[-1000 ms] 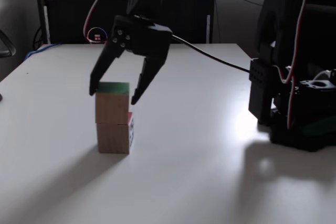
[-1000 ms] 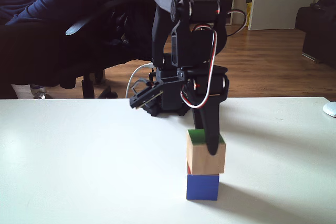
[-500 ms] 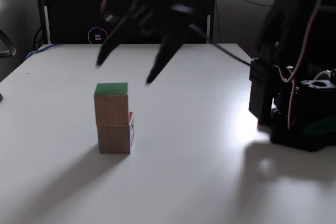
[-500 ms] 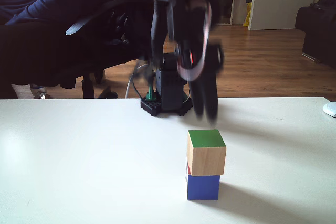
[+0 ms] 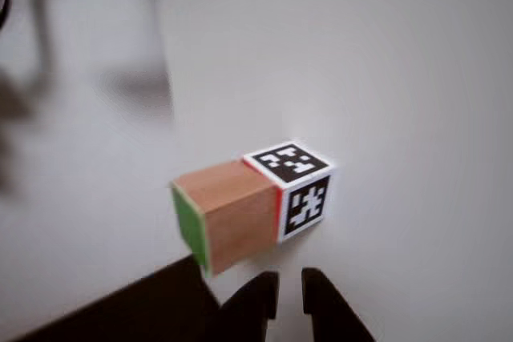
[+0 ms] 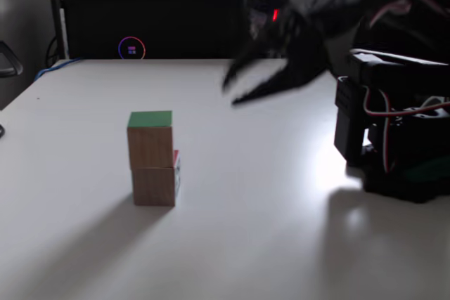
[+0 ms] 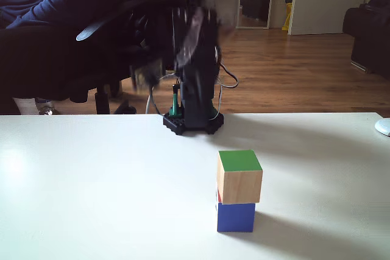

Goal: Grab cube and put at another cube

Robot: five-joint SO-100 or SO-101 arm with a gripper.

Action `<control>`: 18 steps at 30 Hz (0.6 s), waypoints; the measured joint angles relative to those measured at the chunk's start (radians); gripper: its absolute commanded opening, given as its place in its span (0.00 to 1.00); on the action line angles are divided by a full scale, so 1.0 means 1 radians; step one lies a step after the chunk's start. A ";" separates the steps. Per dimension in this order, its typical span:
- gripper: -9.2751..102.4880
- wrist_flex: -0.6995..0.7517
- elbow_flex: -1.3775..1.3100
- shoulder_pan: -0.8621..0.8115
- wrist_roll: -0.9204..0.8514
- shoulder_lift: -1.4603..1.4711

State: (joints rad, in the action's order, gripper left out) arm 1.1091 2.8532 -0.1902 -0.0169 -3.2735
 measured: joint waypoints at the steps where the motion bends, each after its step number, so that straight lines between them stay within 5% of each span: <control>1: 0.08 -0.017 0.038 -0.002 -0.003 -0.006; 9: 0.08 -0.069 0.184 -0.012 -0.002 -0.011; 18: 0.08 0.166 0.167 0.009 -0.031 -0.011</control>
State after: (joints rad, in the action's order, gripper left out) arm 1.2747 3.0204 -0.1810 -0.0476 -3.2843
